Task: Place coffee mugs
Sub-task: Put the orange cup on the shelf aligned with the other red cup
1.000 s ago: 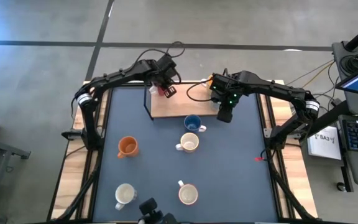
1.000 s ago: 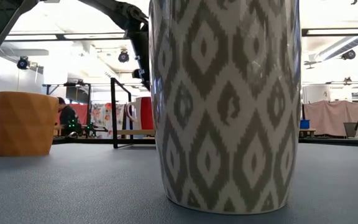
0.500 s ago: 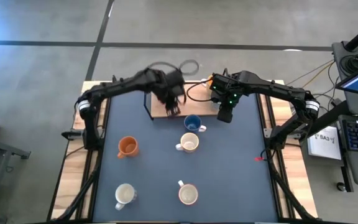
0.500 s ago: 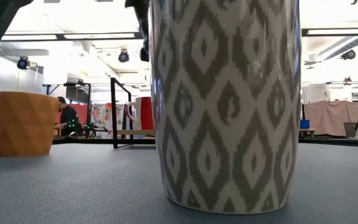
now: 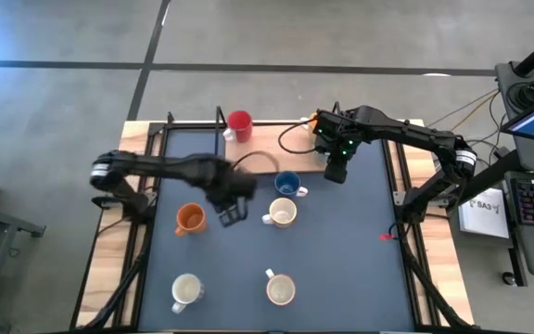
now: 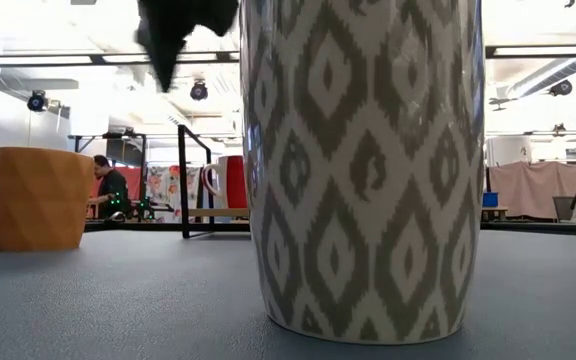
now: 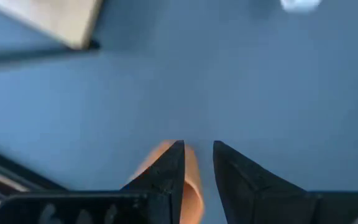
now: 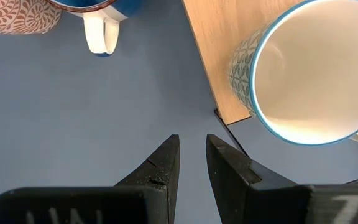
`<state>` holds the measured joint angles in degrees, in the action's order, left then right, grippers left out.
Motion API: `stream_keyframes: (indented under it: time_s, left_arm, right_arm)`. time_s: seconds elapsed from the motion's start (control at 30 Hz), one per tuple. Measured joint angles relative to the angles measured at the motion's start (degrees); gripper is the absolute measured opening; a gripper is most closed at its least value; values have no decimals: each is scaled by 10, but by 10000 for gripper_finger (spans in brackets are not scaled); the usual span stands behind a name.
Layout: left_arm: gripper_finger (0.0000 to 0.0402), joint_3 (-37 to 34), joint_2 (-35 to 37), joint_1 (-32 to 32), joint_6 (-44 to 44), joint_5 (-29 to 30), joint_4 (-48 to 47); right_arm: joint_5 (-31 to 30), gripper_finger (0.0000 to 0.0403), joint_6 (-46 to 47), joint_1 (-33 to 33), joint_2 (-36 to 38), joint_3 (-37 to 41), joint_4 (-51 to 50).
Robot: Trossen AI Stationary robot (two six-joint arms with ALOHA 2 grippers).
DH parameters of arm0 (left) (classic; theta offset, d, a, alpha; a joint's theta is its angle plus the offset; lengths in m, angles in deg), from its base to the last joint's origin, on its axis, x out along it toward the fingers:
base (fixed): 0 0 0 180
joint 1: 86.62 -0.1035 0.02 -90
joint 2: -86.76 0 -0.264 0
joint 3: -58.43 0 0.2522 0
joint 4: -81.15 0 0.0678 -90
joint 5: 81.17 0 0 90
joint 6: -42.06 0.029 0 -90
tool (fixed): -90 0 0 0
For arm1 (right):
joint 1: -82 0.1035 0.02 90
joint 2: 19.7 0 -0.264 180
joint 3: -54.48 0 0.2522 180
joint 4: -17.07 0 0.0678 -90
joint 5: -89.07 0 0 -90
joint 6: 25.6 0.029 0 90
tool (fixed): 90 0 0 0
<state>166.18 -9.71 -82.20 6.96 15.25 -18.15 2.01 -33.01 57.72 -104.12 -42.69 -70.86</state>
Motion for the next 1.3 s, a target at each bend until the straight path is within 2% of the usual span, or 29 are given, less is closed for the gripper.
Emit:
stream_keyframes:
  time_s: [0.23,0.4,0.5,0.73,1.17,1.3]
  left_arm:
    - [66,-160,95,74,-171,5,48]
    - [66,-250,144,94,-233,1,98]
    - [66,-284,164,95,-246,-24,149]
    - [66,-328,176,97,-246,-27,173]
    - [66,-356,137,96,-238,-9,196]
    - [64,-374,121,96,-210,-11,223]
  right_arm:
    - [0,68,-8,0,0,0,18]
    - [1,68,-1,0,0,0,28]
    - [0,68,2,0,0,0,28]
    - [1,68,13,0,0,1,28]
    - [1,68,14,0,0,1,29]
    - [1,68,14,0,0,1,29]
